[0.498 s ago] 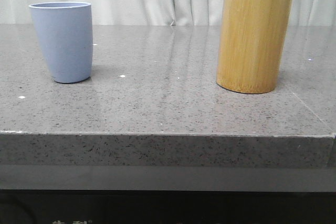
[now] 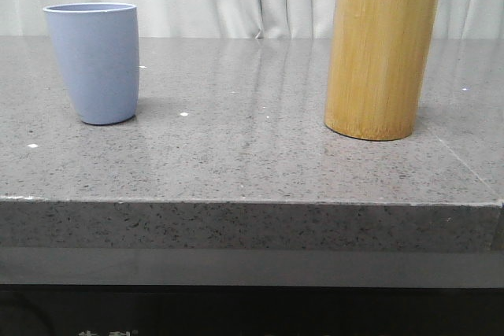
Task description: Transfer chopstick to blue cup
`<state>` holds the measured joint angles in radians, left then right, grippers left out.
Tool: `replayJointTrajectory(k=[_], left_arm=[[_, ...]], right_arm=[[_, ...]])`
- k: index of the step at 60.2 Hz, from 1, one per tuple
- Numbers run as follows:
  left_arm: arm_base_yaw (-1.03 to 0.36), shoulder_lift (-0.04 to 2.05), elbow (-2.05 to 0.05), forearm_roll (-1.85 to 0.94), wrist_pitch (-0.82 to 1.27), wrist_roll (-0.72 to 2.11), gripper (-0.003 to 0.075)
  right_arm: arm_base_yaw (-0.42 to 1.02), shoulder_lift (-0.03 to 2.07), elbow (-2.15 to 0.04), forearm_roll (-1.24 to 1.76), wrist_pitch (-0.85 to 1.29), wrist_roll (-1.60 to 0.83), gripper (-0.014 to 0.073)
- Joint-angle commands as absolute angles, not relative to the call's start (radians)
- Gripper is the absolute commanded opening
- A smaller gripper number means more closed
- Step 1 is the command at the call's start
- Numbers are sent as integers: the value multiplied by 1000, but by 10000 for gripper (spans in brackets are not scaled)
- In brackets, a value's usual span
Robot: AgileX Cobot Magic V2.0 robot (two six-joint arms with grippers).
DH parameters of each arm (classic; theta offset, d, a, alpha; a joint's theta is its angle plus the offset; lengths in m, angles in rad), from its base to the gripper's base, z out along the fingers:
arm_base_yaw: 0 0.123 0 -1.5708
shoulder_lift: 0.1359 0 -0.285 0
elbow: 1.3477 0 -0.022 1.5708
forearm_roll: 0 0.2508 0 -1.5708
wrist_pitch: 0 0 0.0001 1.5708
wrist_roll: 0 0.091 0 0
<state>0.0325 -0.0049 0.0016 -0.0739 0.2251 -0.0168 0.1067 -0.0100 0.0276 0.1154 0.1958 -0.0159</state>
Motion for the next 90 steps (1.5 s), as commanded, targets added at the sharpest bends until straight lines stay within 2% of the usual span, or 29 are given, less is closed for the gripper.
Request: replayJointTrajectory(k=[1,62,77,83,90], left_arm=[[31,-28,9,-84,154,-24,-19],[31,-28,9,-84,128,-24,-19],[31,-28,6,-163,-44,-24,-19],[31,-28,-40,-161,-104,-24,-19],[31,-19,-166,-122,-23,-24,-19]], right_arm=[[101,-31,23,110,121,-20,-88],[104,-31,23,133,121,-20,-88],[104,-31,2,190,57,-20,-88],[104,-31,-49,206,56,-20,-88],[104,-23,-145,206,72,-20,-88]])
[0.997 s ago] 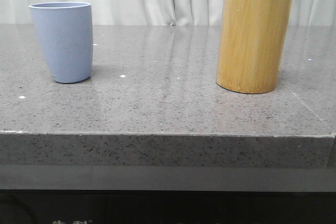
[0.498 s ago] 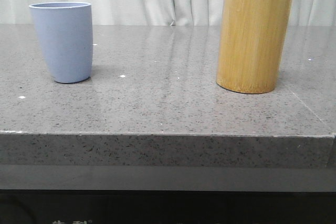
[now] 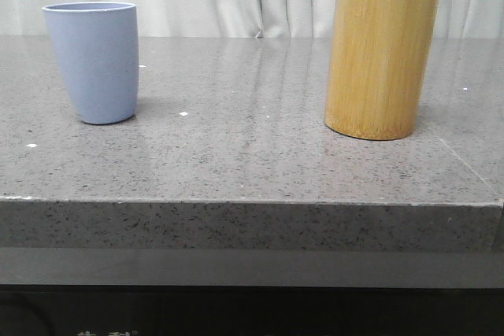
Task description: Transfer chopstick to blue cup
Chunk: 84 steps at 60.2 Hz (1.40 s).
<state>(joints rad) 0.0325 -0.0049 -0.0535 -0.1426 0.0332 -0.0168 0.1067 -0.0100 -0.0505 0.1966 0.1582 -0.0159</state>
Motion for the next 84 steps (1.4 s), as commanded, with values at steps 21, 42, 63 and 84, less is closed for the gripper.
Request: replayJointTrajectory(k=[21,42,63,84], left_arm=[[31,356,-529,0,241,-17,-19],[31,510,-554,0,188,-17,85],[31,510,-554,0,180,-17,606],[28,590,-654,-72,207,-17,607]], right_arm=[[104,340,-528,196,229,-20,-76],[105,515,-614,191,226,-20,-30],[105,515,-614,191,232,-20,631],[105,515,-614,191,235,-20,634]])
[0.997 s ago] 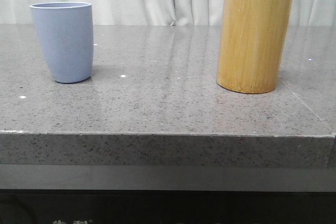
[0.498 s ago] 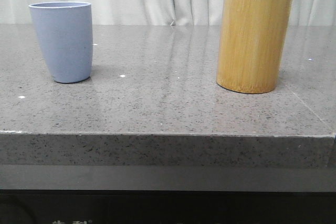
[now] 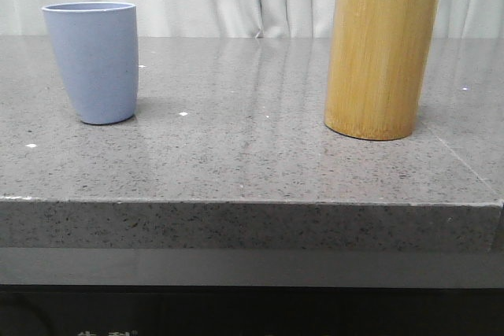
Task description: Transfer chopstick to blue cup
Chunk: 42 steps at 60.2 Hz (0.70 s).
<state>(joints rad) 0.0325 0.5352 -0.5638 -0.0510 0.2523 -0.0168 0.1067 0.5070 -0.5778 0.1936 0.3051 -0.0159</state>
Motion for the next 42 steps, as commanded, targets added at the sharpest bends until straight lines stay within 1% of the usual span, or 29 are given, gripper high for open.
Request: replayJointTrajectory(k=[1,8,17,27,32,42], left_arm=[[25,603,-676,-72,227,-17,607],[-21,721,-810,-72,339,-12,607],[-125,914,-998,-72,504,80,606],[-225,1143,-1202,-72,684,87,604],[-259,1264,-1317,-72,804,87,589],[-291,1424,-1459,-77,905,87,576]], right_arm=[[105,515,-614,191,235,-20,634],[105,515,-614,191,236,-20,634],[105,515,-614,191,236,-20,634],[105,515,-614,191,240,-20,634],[105,515,-614,191,242,-20,634],[105,515,-614,191,243,-20,634]])
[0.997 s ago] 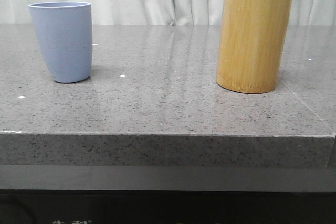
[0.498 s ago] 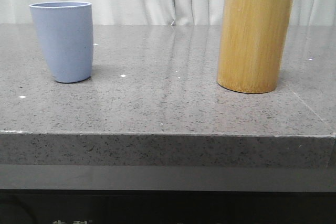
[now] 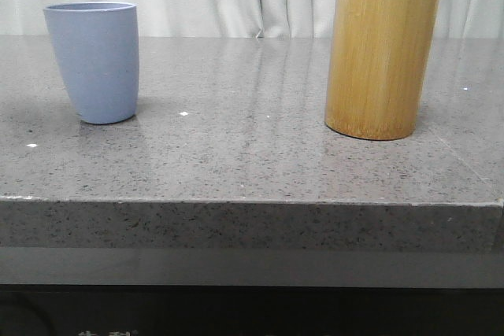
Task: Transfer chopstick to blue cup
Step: 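Lower the open left gripper over the blue cup rim and grasp it, then lift the blue cup with the left gripper and carry it beside the bamboo holder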
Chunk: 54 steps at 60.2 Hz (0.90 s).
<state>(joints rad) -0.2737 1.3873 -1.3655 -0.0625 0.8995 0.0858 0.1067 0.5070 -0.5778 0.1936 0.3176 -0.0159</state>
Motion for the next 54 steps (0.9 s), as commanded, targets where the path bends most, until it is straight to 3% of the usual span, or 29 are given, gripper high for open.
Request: replayJointTrajectory(k=[1,17,22,29,48,54], left_arm=[[-295,1435,-1467,-80,911,87,576],[-325,1583,-1513,-113,964,87,573],[-325,1606,-1515,-113,986,87,540],[-325,1613,-1515,-113,1005,87,432],[-325,1611,-1515,-113,1007,87,-10],[-325,1611,-1531,-113,1034,87,-19]], right_arm=[[105,515,-614,191,243,-20,634],[105,515,-614,191,243,-20,634],[105,515,-614,191,243,-20,634],[105,515,-614,191,243,-20,634],[105,515,-614,191,243,-20,634],[105,515,-614,191,243,-20,634]])
